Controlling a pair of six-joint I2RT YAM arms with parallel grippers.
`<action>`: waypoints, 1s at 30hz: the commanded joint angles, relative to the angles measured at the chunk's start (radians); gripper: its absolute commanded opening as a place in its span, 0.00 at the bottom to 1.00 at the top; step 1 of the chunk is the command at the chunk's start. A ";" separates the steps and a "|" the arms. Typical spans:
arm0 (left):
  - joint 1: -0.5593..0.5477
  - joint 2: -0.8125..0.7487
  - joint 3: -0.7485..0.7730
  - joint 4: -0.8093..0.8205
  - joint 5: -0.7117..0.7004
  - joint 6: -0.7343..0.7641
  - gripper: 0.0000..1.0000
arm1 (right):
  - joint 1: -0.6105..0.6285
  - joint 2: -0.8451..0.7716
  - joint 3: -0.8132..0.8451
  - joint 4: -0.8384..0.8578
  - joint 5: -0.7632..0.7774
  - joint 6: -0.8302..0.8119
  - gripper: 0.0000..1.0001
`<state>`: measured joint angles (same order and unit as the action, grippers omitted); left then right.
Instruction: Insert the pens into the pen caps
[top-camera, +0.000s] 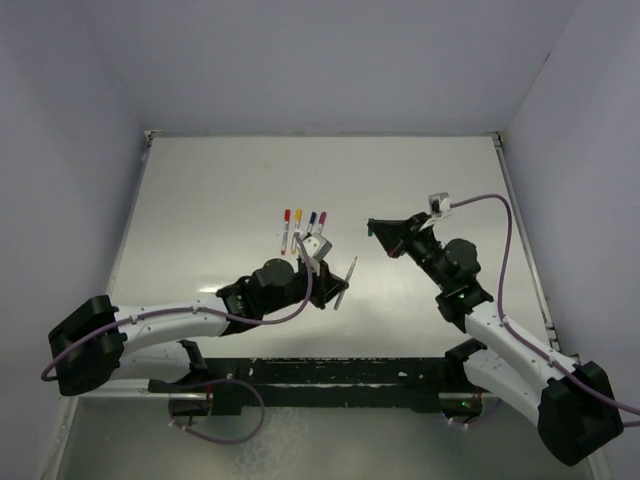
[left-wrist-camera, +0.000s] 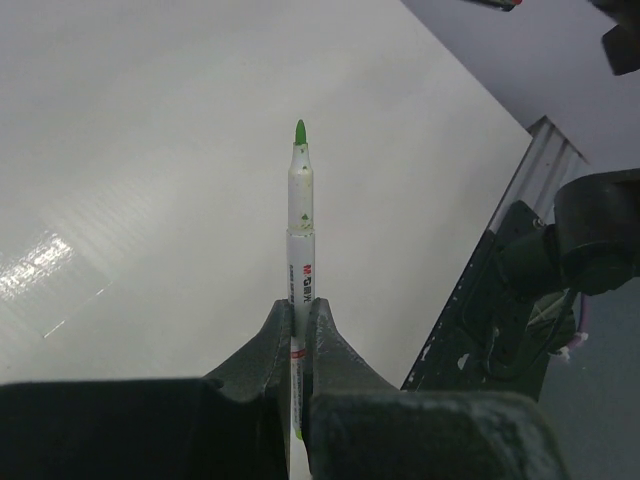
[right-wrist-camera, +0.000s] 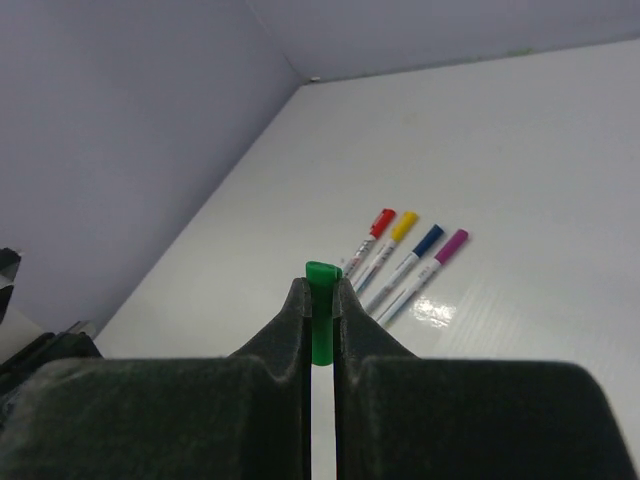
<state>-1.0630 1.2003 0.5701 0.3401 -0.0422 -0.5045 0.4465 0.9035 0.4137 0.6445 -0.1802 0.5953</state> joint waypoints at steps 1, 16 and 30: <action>-0.003 -0.004 -0.037 0.277 0.054 -0.003 0.00 | 0.004 -0.036 -0.044 0.342 -0.061 0.085 0.00; -0.003 0.069 -0.026 0.482 0.002 -0.002 0.00 | 0.004 -0.001 -0.113 0.588 -0.094 0.264 0.00; -0.001 0.075 -0.006 0.543 -0.012 0.015 0.00 | 0.004 -0.015 -0.140 0.601 -0.152 0.308 0.00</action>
<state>-1.0626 1.2835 0.5201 0.8070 -0.0422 -0.5041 0.4469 0.9131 0.2794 1.1778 -0.3000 0.8894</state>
